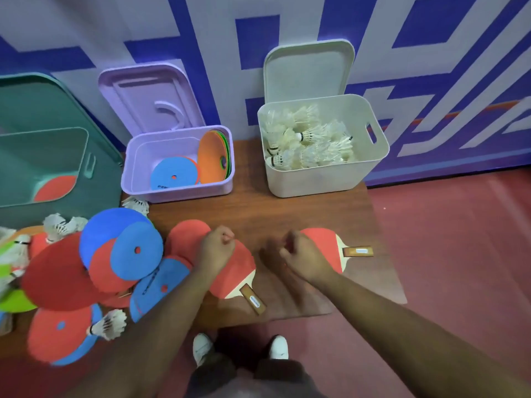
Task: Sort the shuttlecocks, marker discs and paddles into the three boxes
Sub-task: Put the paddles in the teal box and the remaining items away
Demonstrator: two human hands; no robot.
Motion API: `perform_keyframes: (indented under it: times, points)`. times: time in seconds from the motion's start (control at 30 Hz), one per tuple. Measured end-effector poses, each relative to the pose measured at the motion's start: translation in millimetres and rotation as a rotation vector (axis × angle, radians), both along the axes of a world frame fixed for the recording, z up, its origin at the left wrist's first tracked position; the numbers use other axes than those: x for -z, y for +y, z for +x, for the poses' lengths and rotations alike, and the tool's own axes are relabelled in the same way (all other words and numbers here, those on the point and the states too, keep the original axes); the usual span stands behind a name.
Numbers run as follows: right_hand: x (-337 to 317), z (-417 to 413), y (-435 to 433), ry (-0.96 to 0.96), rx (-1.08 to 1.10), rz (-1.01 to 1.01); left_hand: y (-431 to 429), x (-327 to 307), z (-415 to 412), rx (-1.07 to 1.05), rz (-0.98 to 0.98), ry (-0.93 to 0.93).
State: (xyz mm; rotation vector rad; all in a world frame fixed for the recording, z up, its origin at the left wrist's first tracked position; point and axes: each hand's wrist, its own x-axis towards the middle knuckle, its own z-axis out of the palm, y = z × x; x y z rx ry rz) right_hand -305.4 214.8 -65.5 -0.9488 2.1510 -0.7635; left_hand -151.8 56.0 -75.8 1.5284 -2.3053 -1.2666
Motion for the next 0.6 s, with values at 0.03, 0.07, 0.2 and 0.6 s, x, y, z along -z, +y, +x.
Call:
perform_keyframes:
  times: [0.03,0.07,0.2,0.6]
  points:
    - [11,15,-2,-0.041,-0.037,0.061,9,11,19,-0.006,0.054,-0.096]
    - [20,29,-4,-0.063,-0.093,0.11,17,23,36,-0.005,0.098,-0.175]
    - [61,79,-8,-0.102,-0.234,0.285,43,58,78,-0.087,0.292,-0.308]
    - [66,84,6,-0.14,-0.167,0.353,61,62,79,-0.652,0.779,0.133]
